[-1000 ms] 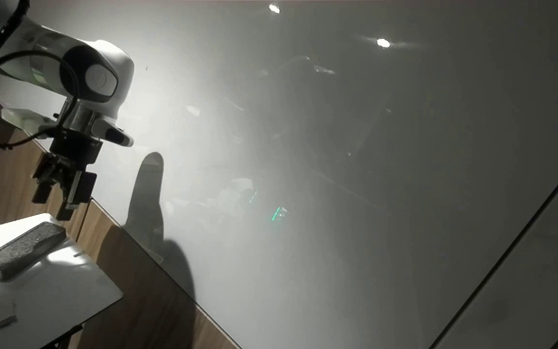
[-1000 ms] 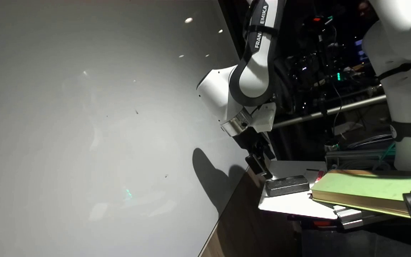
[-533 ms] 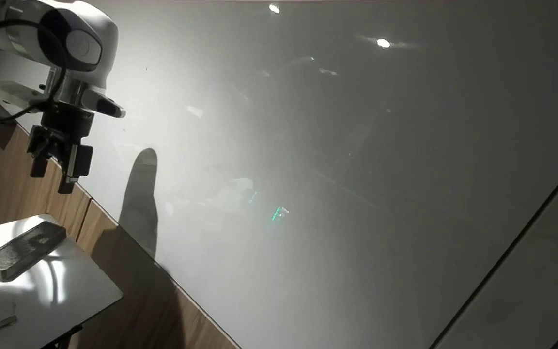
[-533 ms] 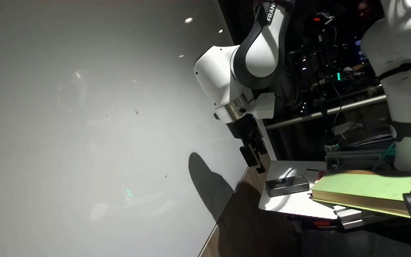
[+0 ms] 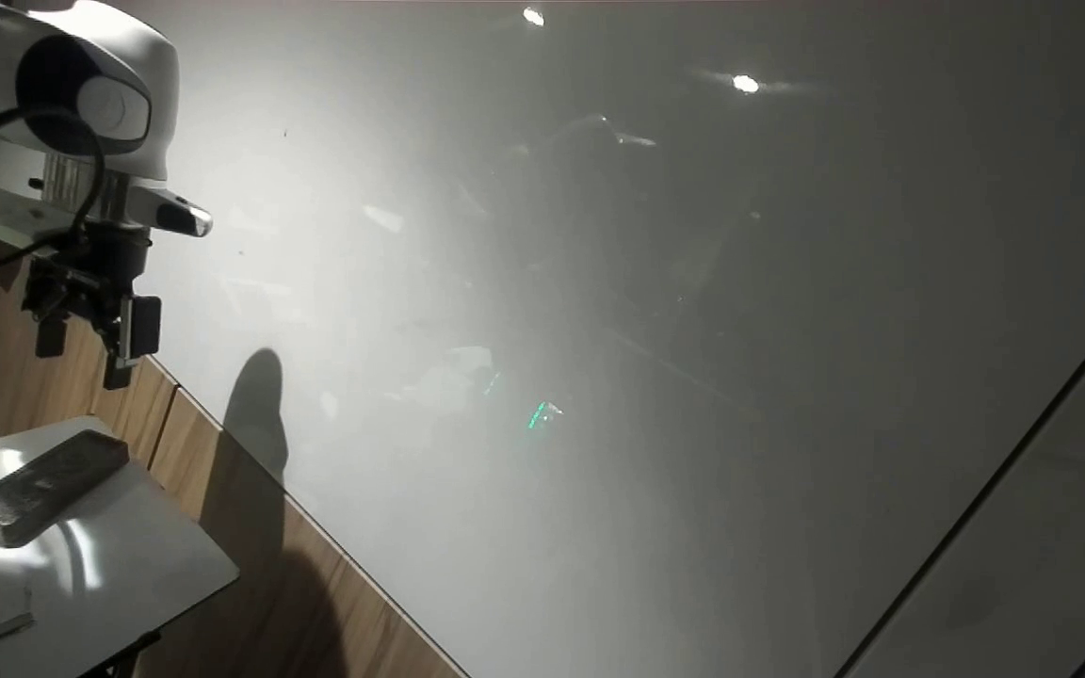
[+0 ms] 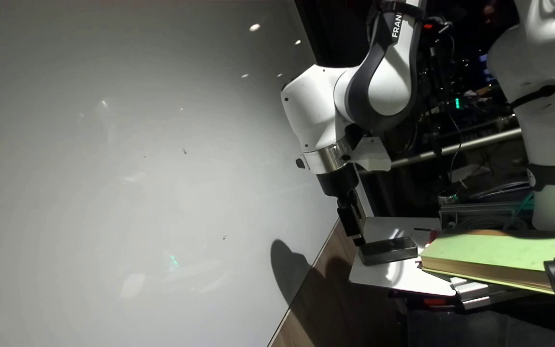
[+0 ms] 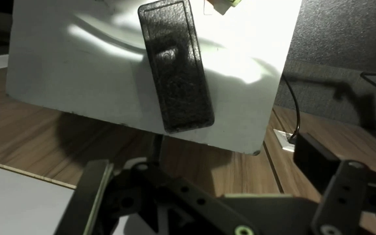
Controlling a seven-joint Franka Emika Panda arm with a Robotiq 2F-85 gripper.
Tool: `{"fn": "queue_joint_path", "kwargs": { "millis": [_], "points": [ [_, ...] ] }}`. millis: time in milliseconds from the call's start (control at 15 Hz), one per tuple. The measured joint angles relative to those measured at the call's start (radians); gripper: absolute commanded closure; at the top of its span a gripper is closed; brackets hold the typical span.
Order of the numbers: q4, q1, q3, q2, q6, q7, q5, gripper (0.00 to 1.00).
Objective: Use the duster to erase the markings on the board
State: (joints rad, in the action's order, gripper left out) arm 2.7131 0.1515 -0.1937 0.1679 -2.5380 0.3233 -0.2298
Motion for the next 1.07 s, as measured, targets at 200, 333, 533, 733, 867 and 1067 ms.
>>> {"fn": "queue_joint_path", "kwargs": {
  "millis": [200, 333, 533, 733, 867, 1067],
  "points": [
    [0.017, -0.031, 0.001, -0.022, -0.052, 0.000, -0.079, 0.00],
    [0.020, -0.051, 0.002, -0.050, -0.079, 0.000, -0.119, 0.00],
    [0.020, -0.065, 0.003, -0.097, -0.117, 0.001, -0.159, 0.00],
    [0.017, -0.068, 0.014, -0.146, -0.145, 0.004, -0.197, 0.00],
    [0.012, -0.074, 0.021, -0.178, -0.163, 0.013, -0.227, 0.00],
    [-0.004, -0.079, 0.035, -0.223, -0.177, 0.025, -0.273, 0.05]
  ]
}}
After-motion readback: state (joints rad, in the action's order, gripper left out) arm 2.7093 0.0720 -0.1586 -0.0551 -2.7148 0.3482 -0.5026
